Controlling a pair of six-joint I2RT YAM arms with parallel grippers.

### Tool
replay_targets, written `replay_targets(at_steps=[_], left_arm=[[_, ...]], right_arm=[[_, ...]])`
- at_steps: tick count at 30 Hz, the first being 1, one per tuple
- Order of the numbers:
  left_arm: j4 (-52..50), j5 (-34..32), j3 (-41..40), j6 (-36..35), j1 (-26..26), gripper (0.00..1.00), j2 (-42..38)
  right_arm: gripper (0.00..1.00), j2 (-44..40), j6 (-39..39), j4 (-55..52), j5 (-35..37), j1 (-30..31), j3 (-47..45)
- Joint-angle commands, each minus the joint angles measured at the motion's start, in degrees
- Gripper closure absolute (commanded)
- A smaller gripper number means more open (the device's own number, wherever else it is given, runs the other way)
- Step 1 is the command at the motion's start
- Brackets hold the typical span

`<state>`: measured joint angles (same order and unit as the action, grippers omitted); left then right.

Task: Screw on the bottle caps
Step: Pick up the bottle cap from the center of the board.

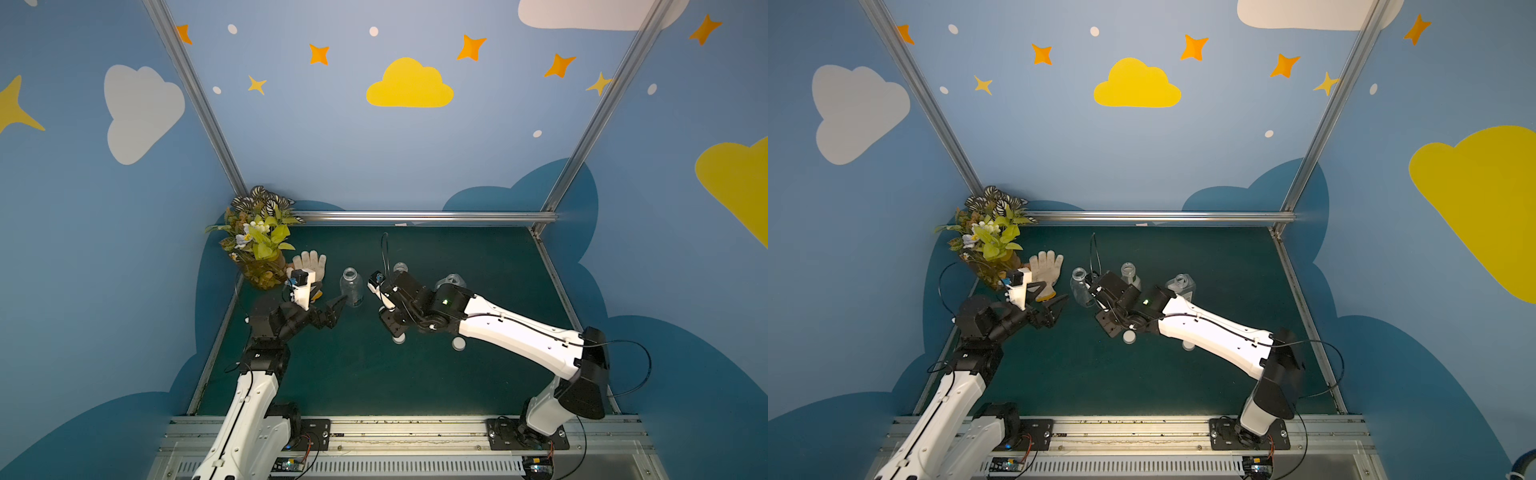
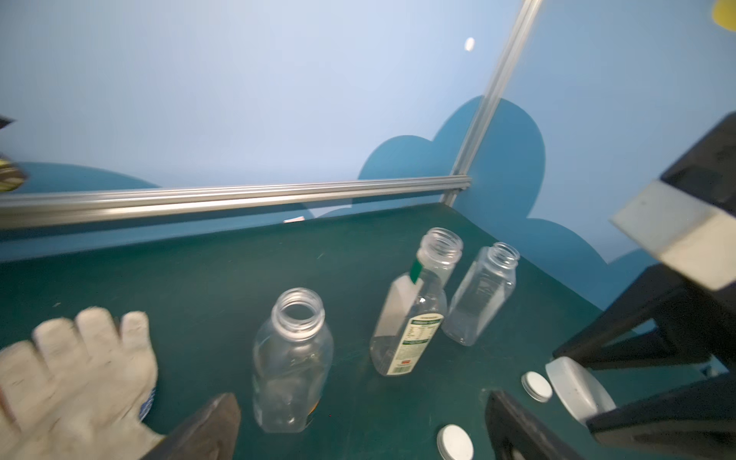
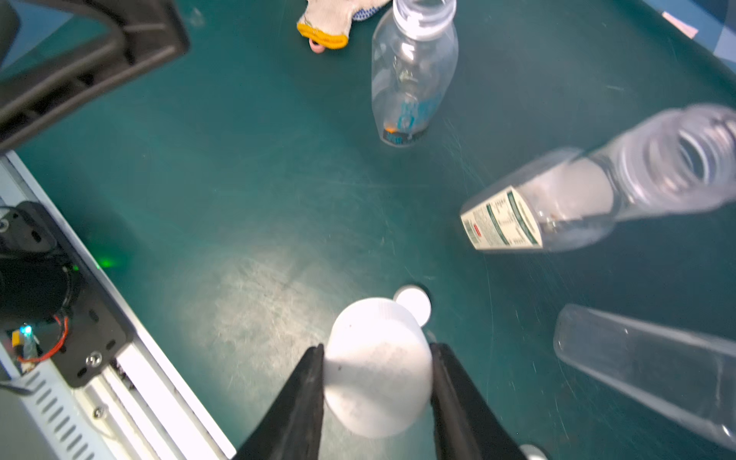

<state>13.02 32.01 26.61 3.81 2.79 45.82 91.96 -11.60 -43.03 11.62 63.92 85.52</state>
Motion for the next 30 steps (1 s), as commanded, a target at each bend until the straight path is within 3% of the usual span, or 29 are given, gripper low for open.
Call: replay_targets(at_steps=[1,4,9,15,30], left_arm=[[3.14,-7.56,0.5,-6.96,6.88,0.0,2.16],[6.05,-13.82,-0.44,-9.7,11.16,0.0,6.91],[18.03,-17.33,-2.77,-6.07,11.28,0.0,15.31],[20.74,-21.22,1.12,-5.34,11.26,0.05,24.48],[25.2,-18.28,7.92,-5.16,8.24,0.19,34.97]], right_arm=[[0.66,-4.42,-0.51,-2.59,0.48,-0.43,-3.85],[0.66,-7.86,-0.62,-2.5,0.19,-0.64,-6.86],[0.66,-13.31,-1.31,-1.07,-0.67,-1.09,-12.03],[0.66,-18.73,-3.37,0.04,1.18,-1.68,-17.22],[0.66,-21.11,-5.31,0.97,1.62,-3.17,-20.92]])
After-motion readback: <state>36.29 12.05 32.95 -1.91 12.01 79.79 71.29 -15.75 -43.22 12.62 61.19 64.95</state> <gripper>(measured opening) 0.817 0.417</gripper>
